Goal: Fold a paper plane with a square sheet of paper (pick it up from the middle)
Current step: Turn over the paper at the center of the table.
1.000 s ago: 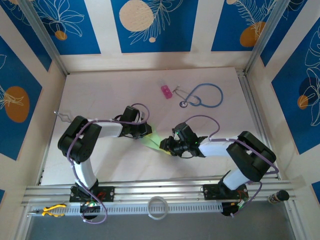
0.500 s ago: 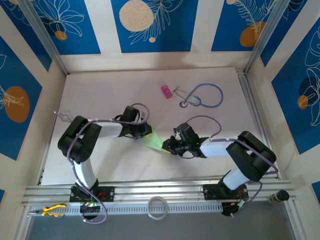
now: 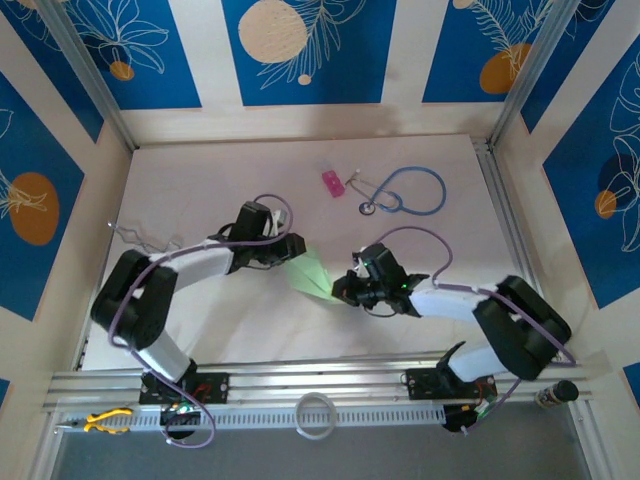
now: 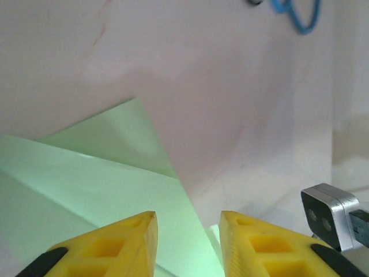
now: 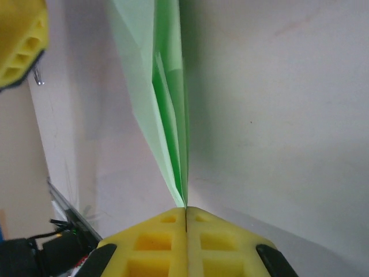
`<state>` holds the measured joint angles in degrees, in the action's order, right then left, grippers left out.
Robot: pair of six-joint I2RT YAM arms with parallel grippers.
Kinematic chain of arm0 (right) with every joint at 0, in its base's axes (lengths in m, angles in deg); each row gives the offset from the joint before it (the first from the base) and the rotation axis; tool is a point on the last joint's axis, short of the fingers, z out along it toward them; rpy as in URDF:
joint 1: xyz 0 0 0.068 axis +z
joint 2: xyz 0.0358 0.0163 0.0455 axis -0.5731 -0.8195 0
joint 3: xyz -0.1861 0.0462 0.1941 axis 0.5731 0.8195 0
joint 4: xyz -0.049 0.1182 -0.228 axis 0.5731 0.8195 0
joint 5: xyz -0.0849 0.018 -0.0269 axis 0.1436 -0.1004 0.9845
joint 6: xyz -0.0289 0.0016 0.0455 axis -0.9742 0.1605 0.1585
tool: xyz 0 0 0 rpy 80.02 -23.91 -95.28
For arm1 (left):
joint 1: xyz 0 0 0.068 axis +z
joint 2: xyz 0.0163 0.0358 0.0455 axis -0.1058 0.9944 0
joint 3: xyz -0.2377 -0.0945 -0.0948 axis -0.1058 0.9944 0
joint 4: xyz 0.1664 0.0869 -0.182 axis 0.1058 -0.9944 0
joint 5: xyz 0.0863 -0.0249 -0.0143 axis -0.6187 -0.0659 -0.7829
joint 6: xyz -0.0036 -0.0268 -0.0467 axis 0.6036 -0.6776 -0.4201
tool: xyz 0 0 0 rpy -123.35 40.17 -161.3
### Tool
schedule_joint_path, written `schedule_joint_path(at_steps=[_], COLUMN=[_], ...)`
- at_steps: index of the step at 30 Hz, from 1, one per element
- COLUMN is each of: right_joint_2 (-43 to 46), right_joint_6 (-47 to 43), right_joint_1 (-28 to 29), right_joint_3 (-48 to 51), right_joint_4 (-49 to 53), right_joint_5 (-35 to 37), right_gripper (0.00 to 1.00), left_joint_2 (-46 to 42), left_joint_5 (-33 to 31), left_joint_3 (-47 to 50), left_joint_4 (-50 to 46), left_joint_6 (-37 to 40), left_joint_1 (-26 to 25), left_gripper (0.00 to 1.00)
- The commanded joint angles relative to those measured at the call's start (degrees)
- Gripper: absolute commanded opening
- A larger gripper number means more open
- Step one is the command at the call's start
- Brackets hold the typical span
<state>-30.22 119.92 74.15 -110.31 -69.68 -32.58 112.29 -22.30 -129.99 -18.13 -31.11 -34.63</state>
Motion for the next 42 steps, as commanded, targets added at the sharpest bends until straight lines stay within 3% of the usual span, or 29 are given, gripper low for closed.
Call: schedule_joint_path(at_steps=[1,6,10,18,21,27,34,36,38,40,42], right_joint_2=[6.9,14.1,14.1,3.4,-1.4,-9.3,-17.2,-17.4,-16.3,-14.3,-12.0], right_joint_6=[-10.9,-24.3,-33.5,-42.4,-41.6,-47.8,-47.1,-46.2,-44.6,-42.1,-40.3], right_joint_1=[-1.1,-2.5,-3.0,3.9,6.9,15.6,23.5,23.5,22.9,20.6,17.2], right_joint_3=[-4.3,-11.7,-19.7,-28.9,-30.5,-30.9,-33.2,-33.4,-33.3,-33.3,-32.8], right_joint_4=[14.0,32.0,45.3,56.4,56.9,51.2,49.0,47.9,46.6,46.1,45.0], right_joint_5=[6.3,17.1,28.5,58.8,64.3,60.3,47.6,43.1,39.2,34.2,27.6], right_gripper=[0.05,0.05,0.05,0.05,0.05,0.07,0.14,0.17,0.28,0.39,0.42], left_joint_2=[-6.7,-14.7,-18.5,-28.8,-31.6,-35.2,-35.5,-35.3,-35.2,-34.8,-34.2], left_joint_5=[-4.4,-10.8,-14.9,-28.5,-32.2,-36.0,-35.8,-35.4,-35.0,-34.5,-33.6], left_joint_3=[-0.2,1.3,3.1,8.4,9.5,11.2,11.9,11.9,11.8,11.7,11.6], left_joint_4=[-4.8,-8.4,-9.6,-11.6,-13.8,-16.3,-16.6,-16.6,-16.7,-16.7,-16.4], left_joint_6=[3.1,4.8,4.8,2.4,2.1,1.3,0.5,0.4,0.5,0.5,0.6], left_joint_1=[0.7,0.7,0.7,0.8,0.8,1.2,1.8,1.8,1.9,2.0,2.1], left_gripper=[0.37,0.39,0.40,0.42,0.43,0.44,0.44,0.44,0.44,0.44,0.44])
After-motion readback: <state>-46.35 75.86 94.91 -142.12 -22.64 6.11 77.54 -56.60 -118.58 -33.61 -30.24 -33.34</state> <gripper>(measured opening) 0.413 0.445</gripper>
